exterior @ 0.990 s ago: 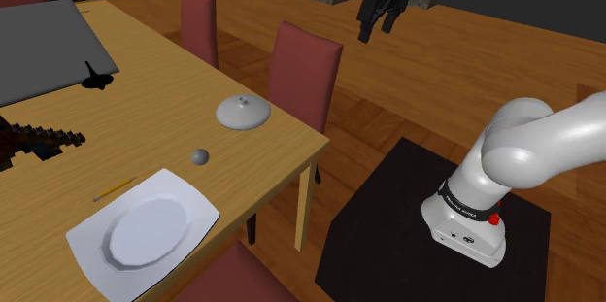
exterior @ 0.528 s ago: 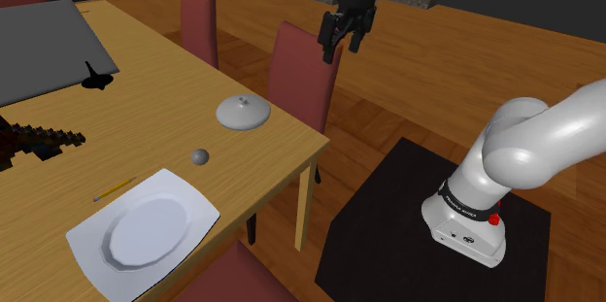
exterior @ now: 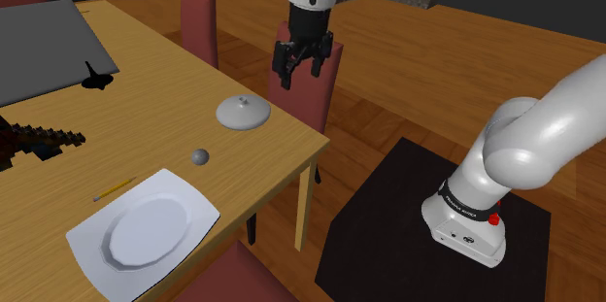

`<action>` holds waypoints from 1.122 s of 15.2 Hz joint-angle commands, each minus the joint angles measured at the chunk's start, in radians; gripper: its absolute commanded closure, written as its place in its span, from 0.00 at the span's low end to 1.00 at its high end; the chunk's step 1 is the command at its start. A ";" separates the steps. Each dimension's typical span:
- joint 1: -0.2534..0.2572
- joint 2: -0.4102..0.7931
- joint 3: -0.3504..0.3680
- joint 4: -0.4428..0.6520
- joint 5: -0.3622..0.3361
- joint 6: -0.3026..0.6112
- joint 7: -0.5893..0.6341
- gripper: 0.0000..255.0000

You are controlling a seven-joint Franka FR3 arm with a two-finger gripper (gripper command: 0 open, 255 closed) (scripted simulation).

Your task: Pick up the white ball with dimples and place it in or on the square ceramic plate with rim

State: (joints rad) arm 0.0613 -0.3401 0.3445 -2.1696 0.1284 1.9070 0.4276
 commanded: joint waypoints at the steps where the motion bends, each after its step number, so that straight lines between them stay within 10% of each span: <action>1: 0.005 0.073 0.033 0.038 -0.008 0.030 0.043 0.00; 17: 0.149 0.694 0.148 0.505 -0.232 0.108 0.366 0.00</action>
State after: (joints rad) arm 0.1938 0.3113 0.4935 -1.7061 -0.0868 2.0192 0.7762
